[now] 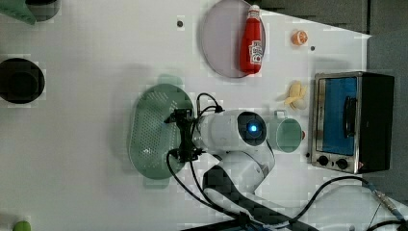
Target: Drag strainer left to right.
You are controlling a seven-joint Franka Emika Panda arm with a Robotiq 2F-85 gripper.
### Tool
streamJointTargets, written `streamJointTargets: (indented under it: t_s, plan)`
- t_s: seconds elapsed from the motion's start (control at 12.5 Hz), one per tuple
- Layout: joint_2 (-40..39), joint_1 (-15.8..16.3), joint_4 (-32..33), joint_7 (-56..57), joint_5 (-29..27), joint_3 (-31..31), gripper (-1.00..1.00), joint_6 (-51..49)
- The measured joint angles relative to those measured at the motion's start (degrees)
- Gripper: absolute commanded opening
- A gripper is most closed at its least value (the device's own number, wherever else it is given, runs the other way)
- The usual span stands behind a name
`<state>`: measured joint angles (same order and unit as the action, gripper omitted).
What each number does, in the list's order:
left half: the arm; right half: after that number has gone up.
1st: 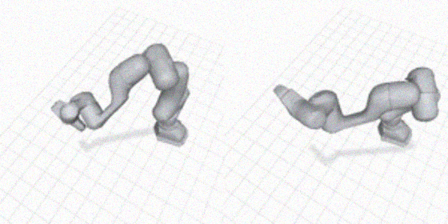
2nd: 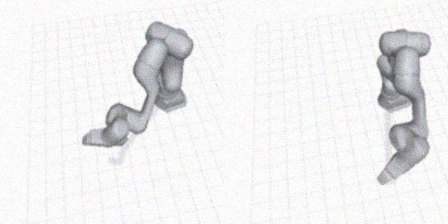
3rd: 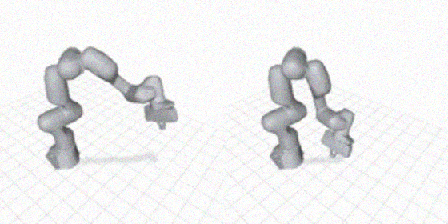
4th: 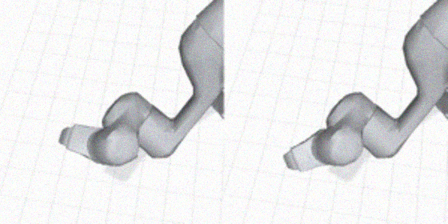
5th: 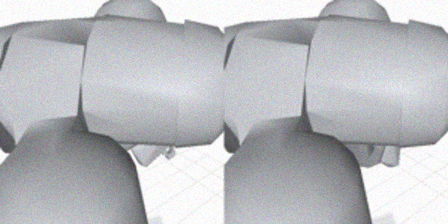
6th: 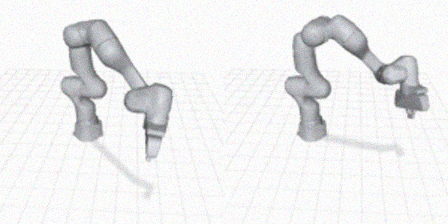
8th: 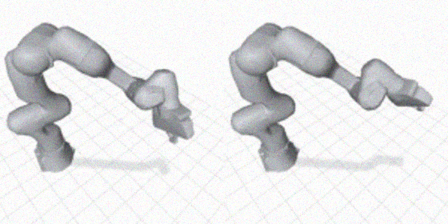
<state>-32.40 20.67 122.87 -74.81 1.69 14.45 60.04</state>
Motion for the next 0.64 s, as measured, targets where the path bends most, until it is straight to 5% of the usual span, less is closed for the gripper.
streamJointTargets:
  t_s: [0.64]
  plan:
    - [2.7,-2.9,1.9,0.4,-0.9,-3.9,1.0,-0.7]
